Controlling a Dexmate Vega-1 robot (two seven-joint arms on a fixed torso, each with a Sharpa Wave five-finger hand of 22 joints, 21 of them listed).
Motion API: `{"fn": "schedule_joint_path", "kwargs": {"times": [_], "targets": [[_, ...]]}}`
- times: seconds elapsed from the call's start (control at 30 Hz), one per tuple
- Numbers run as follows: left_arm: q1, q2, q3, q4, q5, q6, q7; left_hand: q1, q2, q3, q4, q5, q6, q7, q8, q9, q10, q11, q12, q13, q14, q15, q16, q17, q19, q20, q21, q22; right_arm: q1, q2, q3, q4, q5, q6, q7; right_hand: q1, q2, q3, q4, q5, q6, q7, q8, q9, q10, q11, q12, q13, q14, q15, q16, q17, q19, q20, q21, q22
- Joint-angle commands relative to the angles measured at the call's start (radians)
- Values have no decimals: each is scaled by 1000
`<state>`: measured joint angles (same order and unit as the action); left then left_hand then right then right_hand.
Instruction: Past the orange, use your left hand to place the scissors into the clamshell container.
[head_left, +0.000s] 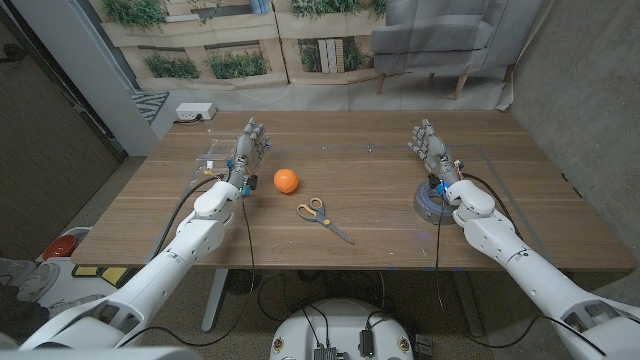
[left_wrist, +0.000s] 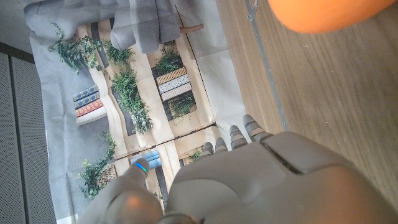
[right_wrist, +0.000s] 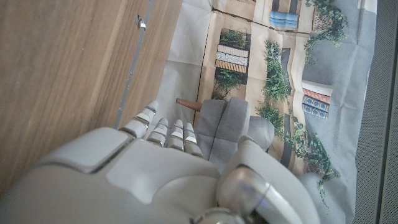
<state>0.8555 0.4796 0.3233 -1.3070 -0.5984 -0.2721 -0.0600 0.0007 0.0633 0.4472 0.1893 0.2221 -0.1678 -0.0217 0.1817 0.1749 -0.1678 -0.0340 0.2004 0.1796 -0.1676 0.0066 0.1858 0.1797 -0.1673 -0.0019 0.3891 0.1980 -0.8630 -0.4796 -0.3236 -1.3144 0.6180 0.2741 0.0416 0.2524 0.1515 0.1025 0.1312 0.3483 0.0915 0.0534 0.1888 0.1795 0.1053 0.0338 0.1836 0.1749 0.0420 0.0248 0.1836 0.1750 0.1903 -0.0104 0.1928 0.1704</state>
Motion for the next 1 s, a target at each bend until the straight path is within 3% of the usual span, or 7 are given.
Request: {"fn": "schedule_joint_path", "kwargs": {"times": [0.03, 0.23, 0.4, 0.57, 0.93, 1.0], "targets": [[29, -102, -133, -4, 138, 22, -73, 2, 114, 7, -1, 6, -184, -10, 7, 2, -242, 0, 5, 5, -247, 3, 7, 4, -155, 3, 6, 4, -34, 81, 105, -19, -94, -48, 54, 7, -1, 1, 6, 6, 7, 2, 4, 3, 11, -1, 5, 4, 7, -1, 5, 3, 7, 1, 7, 3], [29, -144, -179, 9, 222, -13, -99, 19, 100, 12, -19, 4, -138, -25, 19, 1, -208, -4, 16, 5, -221, 8, 11, -1, -136, 5, 10, 1, -41, 109, 139, -21, -124, -61, 73, 7, -1, 2, 5, 6, 7, 2, 4, 3, 11, -1, 4, 4, 7, 0, 5, 3, 8, 1, 7, 3], [25, -163, -202, 22, 294, -55, -112, 58, 69, 19, -60, -4, -74, -26, 30, 2, -156, -7, 29, 6, -168, 17, 15, -6, -103, 21, 14, -4, -44, 124, 157, -22, -139, -68, 84, 6, -1, 2, 5, 6, 8, 2, 4, 3, 11, 0, 4, 4, 7, 0, 4, 3, 8, 2, 6, 3], [11, -165, -211, 40, 365, -105, -133, 83, 58, 26, -84, -11, -36, -26, 36, 2, -125, -8, 36, 7, -145, 17, 15, -7, -90, 24, 14, -6, -45, 136, 169, -17, -148, -71, 94, 6, -2, 3, 5, 6, 7, 3, 3, 3, 11, 0, 4, 4, 8, 0, 4, 3, 8, 2, 6, 3], [-29, -146, -208, 71, 509, -212, -163, 189, 29, 55, -190, -32, 71, -18, 53, 4, -53, -9, 45, 8, -99, 16, 10, -6, -57, 34, 6, -10, -44, 154, 184, -5, -157, -72, 106, 4, -3, 4, 4, 5, 8, 3, 3, 3, 11, 0, 3, 4, 8, 0, 4, 3, 8, 3, 6, 3], [-35, -141, -205, 72, 531, -226, -167, 204, 26, 59, -206, -34, 80, -16, 53, 4, -48, -10, 45, 8, -94, 19, 10, -6, -56, 45, 4, -10, -46, 156, 186, -5, -159, -71, 106, 4, -3, 4, 4, 5, 8, 2, 3, 3, 11, 0, 3, 4, 8, 0, 4, 3, 8, 3, 6, 3]]}}
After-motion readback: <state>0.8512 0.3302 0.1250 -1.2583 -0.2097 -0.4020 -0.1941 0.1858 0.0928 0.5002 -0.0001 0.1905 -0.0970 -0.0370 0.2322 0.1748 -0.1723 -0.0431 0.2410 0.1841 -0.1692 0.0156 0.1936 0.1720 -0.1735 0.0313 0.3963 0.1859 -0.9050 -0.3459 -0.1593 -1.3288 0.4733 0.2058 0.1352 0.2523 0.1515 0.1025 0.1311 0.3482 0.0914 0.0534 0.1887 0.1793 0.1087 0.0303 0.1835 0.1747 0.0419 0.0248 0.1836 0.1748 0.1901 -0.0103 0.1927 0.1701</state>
